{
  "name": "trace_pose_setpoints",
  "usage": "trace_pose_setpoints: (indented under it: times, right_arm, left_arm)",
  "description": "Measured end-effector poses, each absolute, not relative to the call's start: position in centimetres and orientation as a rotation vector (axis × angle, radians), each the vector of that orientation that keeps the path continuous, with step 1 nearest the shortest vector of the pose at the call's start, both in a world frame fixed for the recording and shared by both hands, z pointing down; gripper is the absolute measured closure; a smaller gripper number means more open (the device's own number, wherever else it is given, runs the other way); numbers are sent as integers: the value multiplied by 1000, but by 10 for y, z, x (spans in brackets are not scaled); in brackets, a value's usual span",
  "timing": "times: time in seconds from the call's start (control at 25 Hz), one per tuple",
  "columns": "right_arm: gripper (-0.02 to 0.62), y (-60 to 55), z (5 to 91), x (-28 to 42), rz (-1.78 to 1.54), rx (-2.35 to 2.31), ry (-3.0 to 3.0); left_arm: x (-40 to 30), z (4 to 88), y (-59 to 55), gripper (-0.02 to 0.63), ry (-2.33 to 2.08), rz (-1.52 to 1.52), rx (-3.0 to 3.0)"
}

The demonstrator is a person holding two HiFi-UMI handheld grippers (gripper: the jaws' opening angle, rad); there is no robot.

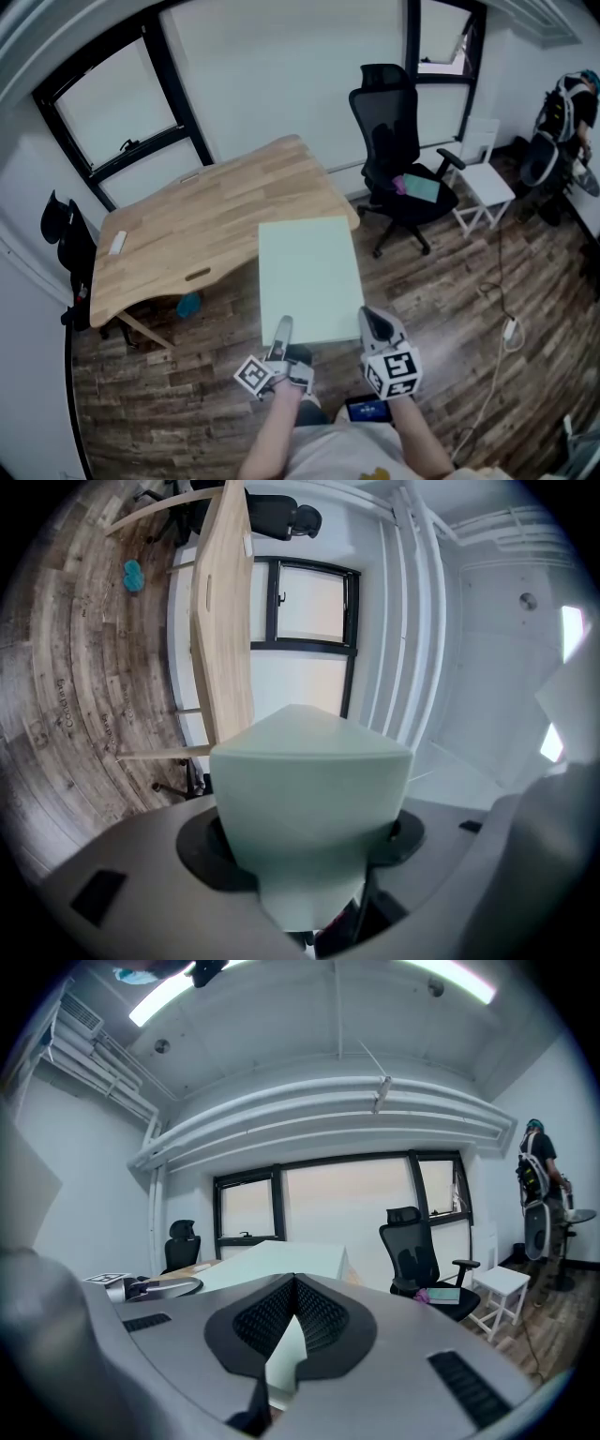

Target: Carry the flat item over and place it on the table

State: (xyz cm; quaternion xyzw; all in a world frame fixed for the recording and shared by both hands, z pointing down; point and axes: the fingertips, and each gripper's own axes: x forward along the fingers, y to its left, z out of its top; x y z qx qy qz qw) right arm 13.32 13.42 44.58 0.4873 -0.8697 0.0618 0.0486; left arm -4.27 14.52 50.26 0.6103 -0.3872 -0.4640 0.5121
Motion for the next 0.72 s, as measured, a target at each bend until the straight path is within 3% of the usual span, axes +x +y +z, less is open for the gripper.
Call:
trace_pose_setpoints:
  times: [0.72]
  right_arm:
    - [597, 63, 462, 119, 225, 1460, -2593]
  left_arm:
    - [-52, 524, 69, 322, -903, -1121, 1429]
